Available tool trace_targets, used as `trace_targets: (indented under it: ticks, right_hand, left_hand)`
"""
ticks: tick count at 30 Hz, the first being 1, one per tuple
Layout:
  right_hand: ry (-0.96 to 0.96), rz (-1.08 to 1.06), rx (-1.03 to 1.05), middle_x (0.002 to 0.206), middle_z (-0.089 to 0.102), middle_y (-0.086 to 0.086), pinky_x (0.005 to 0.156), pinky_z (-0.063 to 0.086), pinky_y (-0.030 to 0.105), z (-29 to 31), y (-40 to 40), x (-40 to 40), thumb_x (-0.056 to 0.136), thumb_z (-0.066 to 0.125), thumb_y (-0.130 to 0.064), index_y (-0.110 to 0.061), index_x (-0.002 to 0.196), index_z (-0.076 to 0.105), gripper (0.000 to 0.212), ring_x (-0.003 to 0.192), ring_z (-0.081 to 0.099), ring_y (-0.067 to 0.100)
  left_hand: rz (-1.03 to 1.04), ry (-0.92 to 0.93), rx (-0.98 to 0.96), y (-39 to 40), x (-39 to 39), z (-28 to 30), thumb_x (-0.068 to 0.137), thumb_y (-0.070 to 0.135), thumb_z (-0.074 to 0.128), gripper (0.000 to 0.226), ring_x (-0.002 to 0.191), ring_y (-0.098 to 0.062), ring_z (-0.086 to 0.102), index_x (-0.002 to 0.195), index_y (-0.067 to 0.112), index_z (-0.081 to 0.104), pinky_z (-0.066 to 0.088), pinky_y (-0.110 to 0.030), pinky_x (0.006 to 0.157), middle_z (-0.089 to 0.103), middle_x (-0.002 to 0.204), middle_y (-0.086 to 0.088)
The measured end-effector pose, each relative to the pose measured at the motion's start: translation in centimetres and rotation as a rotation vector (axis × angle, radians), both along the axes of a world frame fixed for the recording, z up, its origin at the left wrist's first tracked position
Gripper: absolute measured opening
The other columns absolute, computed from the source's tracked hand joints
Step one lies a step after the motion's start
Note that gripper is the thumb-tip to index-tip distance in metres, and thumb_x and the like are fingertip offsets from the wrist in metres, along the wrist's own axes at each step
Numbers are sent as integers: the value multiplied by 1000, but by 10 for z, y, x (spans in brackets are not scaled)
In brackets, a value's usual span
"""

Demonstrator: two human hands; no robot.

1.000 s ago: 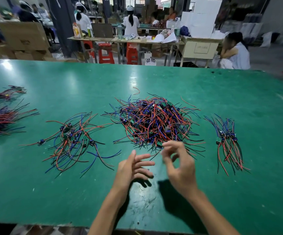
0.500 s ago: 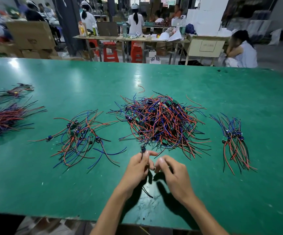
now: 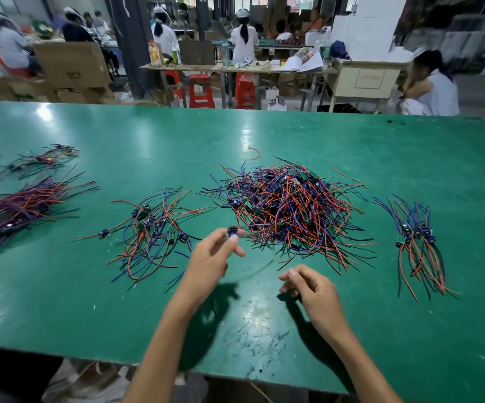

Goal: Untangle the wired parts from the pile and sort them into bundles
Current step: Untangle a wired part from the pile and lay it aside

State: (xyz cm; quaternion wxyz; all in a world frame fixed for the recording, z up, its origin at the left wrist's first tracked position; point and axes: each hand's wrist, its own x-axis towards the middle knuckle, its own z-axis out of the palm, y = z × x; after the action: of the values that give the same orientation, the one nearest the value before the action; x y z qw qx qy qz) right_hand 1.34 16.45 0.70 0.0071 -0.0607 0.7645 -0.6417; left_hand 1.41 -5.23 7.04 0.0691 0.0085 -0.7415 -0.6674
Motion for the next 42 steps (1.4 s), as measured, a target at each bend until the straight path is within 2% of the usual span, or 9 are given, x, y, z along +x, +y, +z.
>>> trace_targets:
  ticks: [7, 11, 13, 16, 19, 23, 29, 37, 42]
  right_hand:
    - [19, -6, 113, 74, 74, -1, 72, 52, 32, 4, -1, 3, 101, 58, -24, -23, 84, 74, 23, 69, 69, 5]
    - [27, -12, 168, 75, 74, -3, 73, 53, 34, 5, -1, 4, 101, 58, -25, -25, 84, 74, 23, 71, 68, 4]
    - [23, -14, 173, 75, 74, -3, 73, 52, 28, 6, -2, 4, 102, 58, -24, -24, 84, 74, 24, 71, 69, 2]
    - [13, -13, 171, 75, 74, -2, 75, 55, 30, 6, -2, 5, 102, 58, -24, -24, 84, 74, 24, 72, 71, 2]
    - [19, -13, 182, 74, 74, -3, 75, 54, 32, 5, -1, 4, 102, 58, -25, -25, 83, 73, 24, 73, 71, 2]
    - [32, -16, 215, 73, 73, -6, 78, 57, 41, 5, -2, 2, 102, 58, -25, -27, 80, 72, 26, 72, 70, 4]
    - [61, -21, 249, 72, 73, -9, 77, 56, 47, 2, -1, -1, 102, 59, -27, -31, 79, 72, 26, 71, 69, 12]
    - [-3, -10, 275, 75, 74, -12, 75, 56, 41, 4, -3, -6, 101, 57, -34, -34, 84, 74, 24, 73, 69, 10]
    - [-211, -3, 6, 85, 77, 1, 55, 45, 16, 26, -21, -31, 103, 49, -48, -27, 101, 73, 32, 53, 59, -3]
  left_hand:
    - [547, -123, -562, -101, -40, -7, 102, 37, 50, 37, 83, -30, 52, 82, 9, 63, 38, -40, 70, 62, 81, -11]
    - [609, -425, -904, -107, -40, -29, 94, 43, 61, 63, 134, -39, 26, 137, 0, 44, 29, -50, 109, 34, 146, -26]
    - [603, -238, -940, -91, -33, -35, 91, 46, 66, 80, 140, -36, 22, 153, 10, 30, 26, -52, 112, 22, 158, -19]
    - [339, 61, -1021, -63, -25, -50, 91, 42, 68, 59, 138, -25, 34, 145, 28, 50, 29, -46, 109, 39, 153, -5]
    - [349, 6, -965, -46, -23, -63, 94, 24, 64, 29, 127, -23, 42, 123, 26, 67, 31, -40, 103, 54, 137, -3]
    - [518, 24, -978, -36, -30, -58, 68, -13, 62, 61, 115, -27, 50, 118, 20, 67, 33, -39, 94, 61, 123, -3]
    - [272, 49, -1056, -1, -71, -44, 97, 32, 61, 28, 111, -23, 57, 121, 21, 71, 33, -36, 97, 71, 120, 0]
    - [416, 151, -600, 8, -44, -41, 85, 36, 78, 7, 78, -12, 64, 88, 31, 80, 50, -33, 82, 75, 84, 13]
    - [293, 256, -403, 29, -4, -50, 79, 24, 85, 8, 71, -3, 65, 84, 30, 81, 47, -15, 70, 73, 79, 22]
